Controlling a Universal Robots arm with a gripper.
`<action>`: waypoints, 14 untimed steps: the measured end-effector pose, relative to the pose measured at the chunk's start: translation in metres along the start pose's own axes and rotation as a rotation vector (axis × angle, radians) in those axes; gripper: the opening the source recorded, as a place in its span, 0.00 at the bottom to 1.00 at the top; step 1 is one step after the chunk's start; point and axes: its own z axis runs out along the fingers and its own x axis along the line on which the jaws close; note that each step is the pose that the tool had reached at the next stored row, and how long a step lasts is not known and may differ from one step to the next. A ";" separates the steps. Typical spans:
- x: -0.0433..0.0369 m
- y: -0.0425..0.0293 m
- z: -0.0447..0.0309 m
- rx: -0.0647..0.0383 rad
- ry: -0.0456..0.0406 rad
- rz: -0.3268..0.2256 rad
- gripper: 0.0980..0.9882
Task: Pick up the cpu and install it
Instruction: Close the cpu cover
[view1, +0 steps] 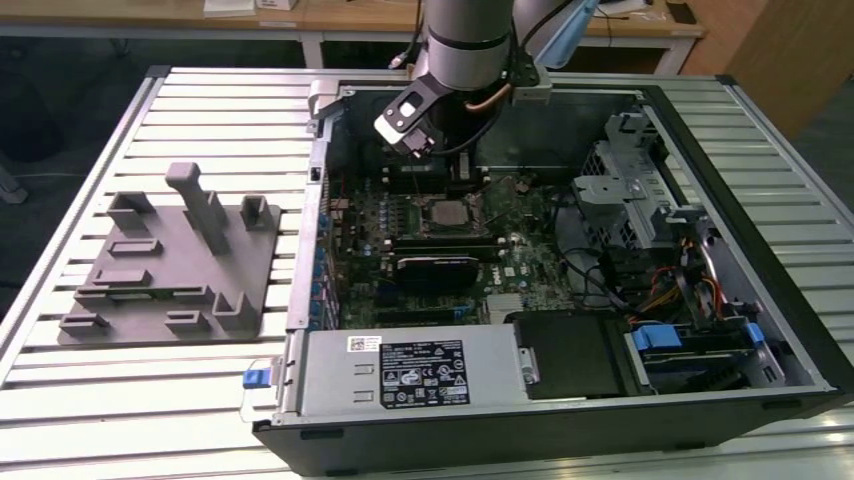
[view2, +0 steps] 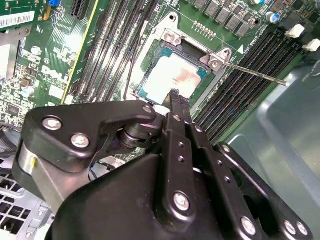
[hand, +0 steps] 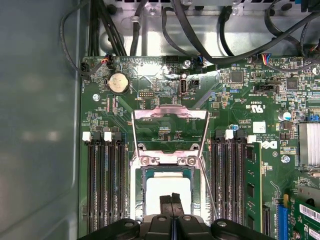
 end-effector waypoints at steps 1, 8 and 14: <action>0.0000 0.0000 0.0000 0.000 0.0001 0.000 0.01; 0.0000 0.0000 -0.0002 0.000 0.0000 0.000 0.01; 0.0001 0.0003 -0.0081 0.000 -0.0001 0.000 0.01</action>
